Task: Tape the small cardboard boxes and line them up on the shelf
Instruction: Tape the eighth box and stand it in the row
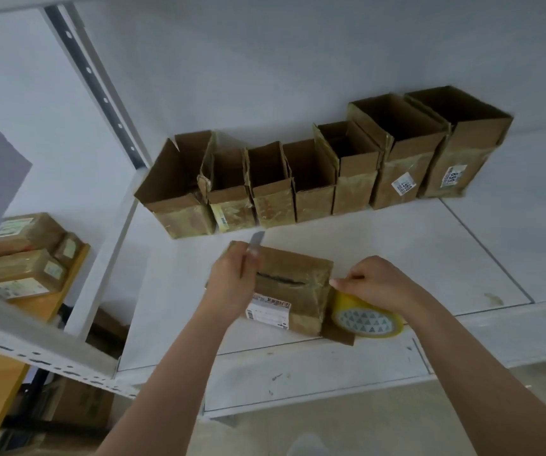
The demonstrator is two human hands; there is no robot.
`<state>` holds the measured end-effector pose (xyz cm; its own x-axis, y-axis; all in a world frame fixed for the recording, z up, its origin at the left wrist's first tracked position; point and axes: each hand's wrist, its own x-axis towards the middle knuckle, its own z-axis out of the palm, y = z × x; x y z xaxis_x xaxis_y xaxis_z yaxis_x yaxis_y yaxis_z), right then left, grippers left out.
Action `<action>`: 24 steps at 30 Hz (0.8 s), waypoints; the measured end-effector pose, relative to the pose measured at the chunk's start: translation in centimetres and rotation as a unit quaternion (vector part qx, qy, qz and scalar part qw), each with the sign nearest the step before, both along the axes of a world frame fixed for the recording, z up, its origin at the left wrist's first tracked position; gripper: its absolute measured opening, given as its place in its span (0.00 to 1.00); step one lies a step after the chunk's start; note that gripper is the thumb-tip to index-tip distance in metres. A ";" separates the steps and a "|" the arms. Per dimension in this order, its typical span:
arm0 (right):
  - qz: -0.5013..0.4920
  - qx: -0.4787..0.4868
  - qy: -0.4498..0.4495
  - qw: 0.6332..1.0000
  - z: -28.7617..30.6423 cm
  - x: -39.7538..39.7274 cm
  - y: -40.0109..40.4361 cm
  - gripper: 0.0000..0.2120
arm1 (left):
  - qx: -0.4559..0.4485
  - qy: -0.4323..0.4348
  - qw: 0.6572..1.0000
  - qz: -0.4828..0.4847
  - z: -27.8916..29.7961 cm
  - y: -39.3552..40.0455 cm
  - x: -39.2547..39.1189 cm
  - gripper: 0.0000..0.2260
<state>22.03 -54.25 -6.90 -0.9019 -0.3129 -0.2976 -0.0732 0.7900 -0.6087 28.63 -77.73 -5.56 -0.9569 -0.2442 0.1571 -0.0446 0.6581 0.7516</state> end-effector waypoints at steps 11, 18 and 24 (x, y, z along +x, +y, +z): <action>-0.022 -0.045 -0.094 0.994 0.4 0.4 3.0 0.12 | 0.097 -0.094 0.973 -0.185 -3.8 6.4 -3.4 0.15; 0.008 0.172 -0.046 0.984 0.0 0.8 2.7 0.17 | 0.092 -0.105 0.972 -0.189 -3.5 6.3 -3.0 0.15; -0.040 0.067 -0.038 0.996 -0.2 1.6 3.1 0.08 | -0.060 -0.202 0.934 -0.290 -1.3 6.2 -2.9 0.16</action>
<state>23.67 -51.14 -7.08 -0.8961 -0.1939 -0.3993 0.0352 0.8657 -0.4993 25.69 -71.55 -6.86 -0.9098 0.3298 -0.2519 0.0818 0.7376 0.6702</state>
